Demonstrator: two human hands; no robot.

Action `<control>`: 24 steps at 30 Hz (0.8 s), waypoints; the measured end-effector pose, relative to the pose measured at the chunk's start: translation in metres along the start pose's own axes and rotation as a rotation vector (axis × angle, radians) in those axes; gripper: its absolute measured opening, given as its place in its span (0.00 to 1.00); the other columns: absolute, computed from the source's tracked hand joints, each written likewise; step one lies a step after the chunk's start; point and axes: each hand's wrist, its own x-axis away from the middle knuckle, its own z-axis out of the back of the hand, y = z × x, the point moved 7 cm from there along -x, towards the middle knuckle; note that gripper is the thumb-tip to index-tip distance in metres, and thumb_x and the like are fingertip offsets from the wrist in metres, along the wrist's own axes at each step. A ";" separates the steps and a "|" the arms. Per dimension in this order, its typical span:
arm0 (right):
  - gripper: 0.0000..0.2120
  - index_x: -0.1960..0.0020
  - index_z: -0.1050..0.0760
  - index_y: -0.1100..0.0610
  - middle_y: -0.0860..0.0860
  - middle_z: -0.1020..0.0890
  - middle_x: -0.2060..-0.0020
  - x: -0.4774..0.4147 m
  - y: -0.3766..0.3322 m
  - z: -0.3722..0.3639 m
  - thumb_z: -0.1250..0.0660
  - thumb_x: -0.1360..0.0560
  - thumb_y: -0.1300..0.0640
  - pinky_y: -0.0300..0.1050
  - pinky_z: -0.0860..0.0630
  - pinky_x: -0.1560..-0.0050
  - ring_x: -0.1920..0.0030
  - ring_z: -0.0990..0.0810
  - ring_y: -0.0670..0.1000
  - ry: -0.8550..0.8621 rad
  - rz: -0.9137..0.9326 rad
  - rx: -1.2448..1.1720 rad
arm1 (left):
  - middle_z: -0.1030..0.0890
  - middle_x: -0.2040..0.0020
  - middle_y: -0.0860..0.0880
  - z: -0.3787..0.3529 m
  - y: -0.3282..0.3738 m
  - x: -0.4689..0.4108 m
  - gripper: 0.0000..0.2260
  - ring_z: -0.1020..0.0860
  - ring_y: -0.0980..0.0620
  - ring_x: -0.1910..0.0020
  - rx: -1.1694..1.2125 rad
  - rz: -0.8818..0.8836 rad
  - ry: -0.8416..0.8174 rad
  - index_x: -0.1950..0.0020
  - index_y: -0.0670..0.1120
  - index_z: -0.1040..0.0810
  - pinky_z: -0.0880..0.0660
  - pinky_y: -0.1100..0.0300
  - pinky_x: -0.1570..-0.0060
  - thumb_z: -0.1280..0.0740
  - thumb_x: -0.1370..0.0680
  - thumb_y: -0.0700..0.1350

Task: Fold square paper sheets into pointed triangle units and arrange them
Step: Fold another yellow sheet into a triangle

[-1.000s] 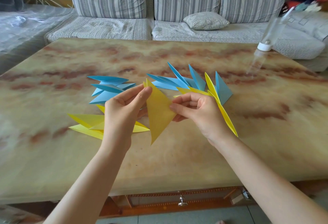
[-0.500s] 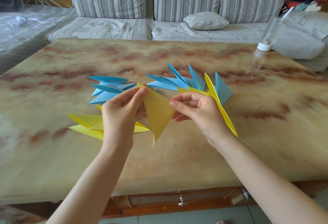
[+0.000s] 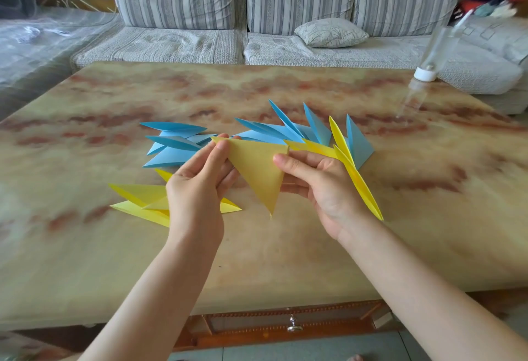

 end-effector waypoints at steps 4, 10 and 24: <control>0.03 0.54 0.18 0.58 0.54 0.15 0.62 -0.001 -0.001 0.002 0.29 0.27 0.60 0.42 0.21 0.62 0.63 0.17 0.51 0.030 0.002 -0.059 | 0.15 0.51 0.48 -0.001 0.000 0.002 0.07 0.17 0.56 0.56 0.012 -0.014 0.011 0.47 0.42 0.19 0.22 0.66 0.58 0.33 0.23 0.39; 0.03 0.55 0.18 0.59 0.54 0.15 0.62 0.000 -0.004 0.006 0.29 0.27 0.61 0.41 0.21 0.63 0.65 0.17 0.51 0.073 0.016 -0.089 | 0.15 0.52 0.47 -0.002 -0.003 0.006 0.05 0.17 0.55 0.57 0.024 -0.007 0.031 0.50 0.43 0.18 0.22 0.66 0.58 0.32 0.23 0.39; 0.08 0.56 0.17 0.55 0.53 0.15 0.61 0.001 0.001 0.004 0.27 0.31 0.53 0.45 0.20 0.59 0.61 0.17 0.51 0.060 -0.013 -0.075 | 0.15 0.51 0.46 -0.001 -0.004 0.010 0.08 0.17 0.55 0.56 0.040 -0.028 0.071 0.45 0.41 0.19 0.22 0.66 0.57 0.32 0.23 0.40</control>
